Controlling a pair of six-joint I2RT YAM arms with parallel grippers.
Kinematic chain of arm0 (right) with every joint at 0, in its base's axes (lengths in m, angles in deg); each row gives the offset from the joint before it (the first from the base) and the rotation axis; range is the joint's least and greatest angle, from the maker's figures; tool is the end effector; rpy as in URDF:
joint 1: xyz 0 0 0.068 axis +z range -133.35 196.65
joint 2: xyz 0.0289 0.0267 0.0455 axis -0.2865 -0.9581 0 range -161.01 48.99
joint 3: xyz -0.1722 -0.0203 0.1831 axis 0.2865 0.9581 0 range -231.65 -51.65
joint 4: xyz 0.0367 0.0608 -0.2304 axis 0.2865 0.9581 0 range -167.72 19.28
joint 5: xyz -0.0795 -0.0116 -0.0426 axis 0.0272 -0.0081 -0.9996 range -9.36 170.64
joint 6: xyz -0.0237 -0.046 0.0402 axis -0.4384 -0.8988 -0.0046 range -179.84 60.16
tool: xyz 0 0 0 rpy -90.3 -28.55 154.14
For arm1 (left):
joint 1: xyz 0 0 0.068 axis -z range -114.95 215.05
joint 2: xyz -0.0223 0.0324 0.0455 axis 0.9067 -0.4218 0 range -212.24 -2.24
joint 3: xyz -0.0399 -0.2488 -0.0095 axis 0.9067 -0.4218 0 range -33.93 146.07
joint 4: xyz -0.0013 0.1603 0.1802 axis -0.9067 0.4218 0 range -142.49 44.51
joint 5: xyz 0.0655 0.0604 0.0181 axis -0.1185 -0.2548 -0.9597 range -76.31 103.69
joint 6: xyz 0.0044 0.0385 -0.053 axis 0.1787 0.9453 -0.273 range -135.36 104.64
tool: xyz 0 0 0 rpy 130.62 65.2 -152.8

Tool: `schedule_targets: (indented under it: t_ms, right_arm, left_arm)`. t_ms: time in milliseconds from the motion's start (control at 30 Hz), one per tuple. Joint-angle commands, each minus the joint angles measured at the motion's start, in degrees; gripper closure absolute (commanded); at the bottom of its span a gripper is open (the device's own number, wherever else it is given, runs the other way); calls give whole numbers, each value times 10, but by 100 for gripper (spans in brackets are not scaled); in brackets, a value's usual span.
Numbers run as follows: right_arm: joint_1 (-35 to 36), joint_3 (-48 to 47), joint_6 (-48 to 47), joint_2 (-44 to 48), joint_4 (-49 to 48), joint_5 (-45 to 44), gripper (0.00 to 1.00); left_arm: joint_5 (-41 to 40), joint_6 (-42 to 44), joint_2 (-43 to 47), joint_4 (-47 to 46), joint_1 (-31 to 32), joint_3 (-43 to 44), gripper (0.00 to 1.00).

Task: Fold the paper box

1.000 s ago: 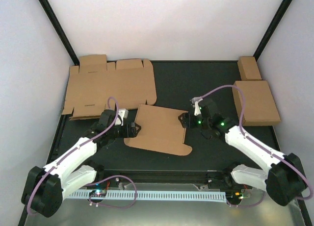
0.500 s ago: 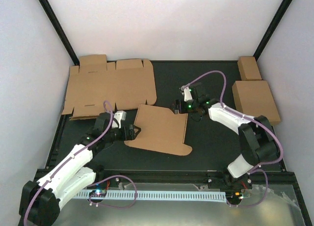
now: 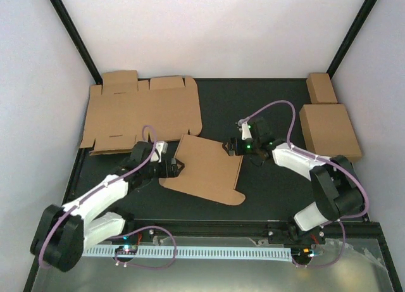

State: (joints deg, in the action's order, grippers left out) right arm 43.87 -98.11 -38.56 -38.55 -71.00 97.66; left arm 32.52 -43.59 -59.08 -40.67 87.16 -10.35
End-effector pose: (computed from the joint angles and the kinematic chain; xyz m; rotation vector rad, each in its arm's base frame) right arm 0.2600 0.1507 0.1631 -0.2724 2.4787 0.7340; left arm 0.1731 -0.0883 0.1573 0.0369 2.4539 -0.7979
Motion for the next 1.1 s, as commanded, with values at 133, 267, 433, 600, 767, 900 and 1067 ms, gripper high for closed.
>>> schedule_targets:
  t_ms: [133,267,433,600,767,900,1067]
  right_arm:
    - [-13,95,34,91,-51,-25,13]
    - [-15,135,43,140,-46,-18,13]
    - [-15,179,58,172,-46,-6,13]
    - [-15,212,72,199,-48,12,13]
    - [-16,213,60,230,-19,-9,13]
    - [-16,194,45,242,11,-26,13]
    - [-16,175,39,249,38,-38,12]
  left_arm:
    - [84,59,-136,-65,-7,60,1]
    - [142,65,-162,-83,-7,56,3]
    - [206,43,-157,-119,-3,22,5]
    - [233,10,-116,-138,12,-24,5]
    - [235,-26,-69,-150,37,-51,5]
    - [204,-9,-30,-99,37,-37,5]
    - [132,-9,30,-36,37,-12,5]
